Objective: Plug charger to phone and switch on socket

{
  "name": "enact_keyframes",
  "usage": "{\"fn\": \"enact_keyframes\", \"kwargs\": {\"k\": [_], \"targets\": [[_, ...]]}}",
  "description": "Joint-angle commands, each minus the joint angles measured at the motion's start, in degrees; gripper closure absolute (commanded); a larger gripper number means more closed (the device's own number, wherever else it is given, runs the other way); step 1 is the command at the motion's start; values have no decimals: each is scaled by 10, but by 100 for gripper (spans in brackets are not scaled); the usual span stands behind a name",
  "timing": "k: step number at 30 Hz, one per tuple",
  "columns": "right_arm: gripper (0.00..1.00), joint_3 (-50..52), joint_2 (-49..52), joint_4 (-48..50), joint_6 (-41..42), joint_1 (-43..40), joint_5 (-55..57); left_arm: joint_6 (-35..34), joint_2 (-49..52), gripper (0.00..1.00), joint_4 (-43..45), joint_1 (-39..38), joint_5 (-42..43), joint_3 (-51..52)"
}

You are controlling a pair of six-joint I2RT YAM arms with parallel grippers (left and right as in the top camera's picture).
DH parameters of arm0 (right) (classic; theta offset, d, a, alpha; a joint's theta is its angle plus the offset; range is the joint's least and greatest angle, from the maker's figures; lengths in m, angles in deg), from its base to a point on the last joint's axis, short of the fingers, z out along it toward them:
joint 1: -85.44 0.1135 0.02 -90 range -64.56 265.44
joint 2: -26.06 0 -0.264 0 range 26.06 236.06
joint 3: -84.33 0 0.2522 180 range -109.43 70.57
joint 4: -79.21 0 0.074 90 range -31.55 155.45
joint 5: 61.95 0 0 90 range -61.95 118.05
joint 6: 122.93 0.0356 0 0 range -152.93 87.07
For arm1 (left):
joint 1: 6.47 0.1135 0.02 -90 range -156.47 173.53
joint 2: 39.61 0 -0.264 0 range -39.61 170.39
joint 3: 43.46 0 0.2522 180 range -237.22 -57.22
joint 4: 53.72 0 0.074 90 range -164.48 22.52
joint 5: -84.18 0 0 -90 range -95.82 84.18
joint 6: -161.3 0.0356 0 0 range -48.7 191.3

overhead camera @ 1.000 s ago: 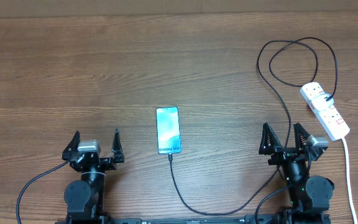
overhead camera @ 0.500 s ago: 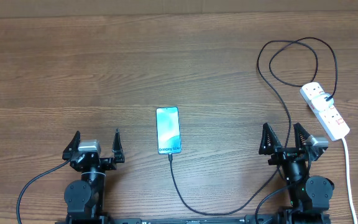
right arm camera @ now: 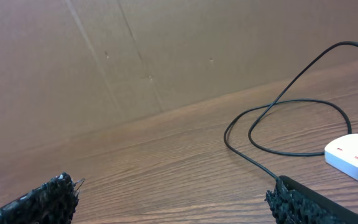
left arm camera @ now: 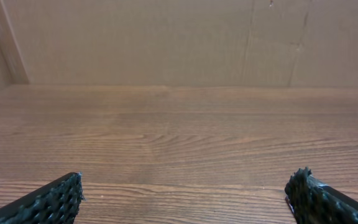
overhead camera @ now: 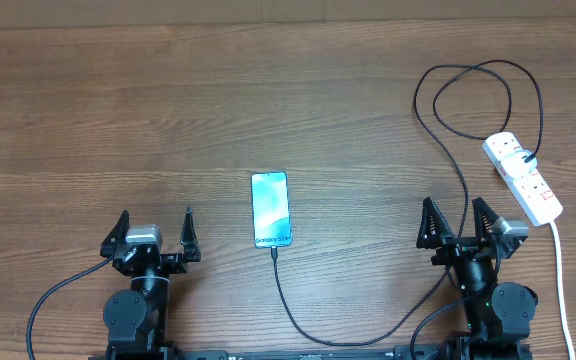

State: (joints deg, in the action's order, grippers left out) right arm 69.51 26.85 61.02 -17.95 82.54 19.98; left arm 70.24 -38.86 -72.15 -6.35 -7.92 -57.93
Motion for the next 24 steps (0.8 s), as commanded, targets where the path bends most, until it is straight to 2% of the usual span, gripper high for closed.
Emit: {"fn": "enact_keyframes", "kwargs": {"k": [1,17,24], "targets": [[0,6,-6,3,-1,3,5,11,-5,0,2,3,6,4],[0,6,-6,0,-7,3,30,11,-5,1,2,3,6,4],[0,6,-6,0,-106,3,28,11,-5,1,2,3,6,4]]}}
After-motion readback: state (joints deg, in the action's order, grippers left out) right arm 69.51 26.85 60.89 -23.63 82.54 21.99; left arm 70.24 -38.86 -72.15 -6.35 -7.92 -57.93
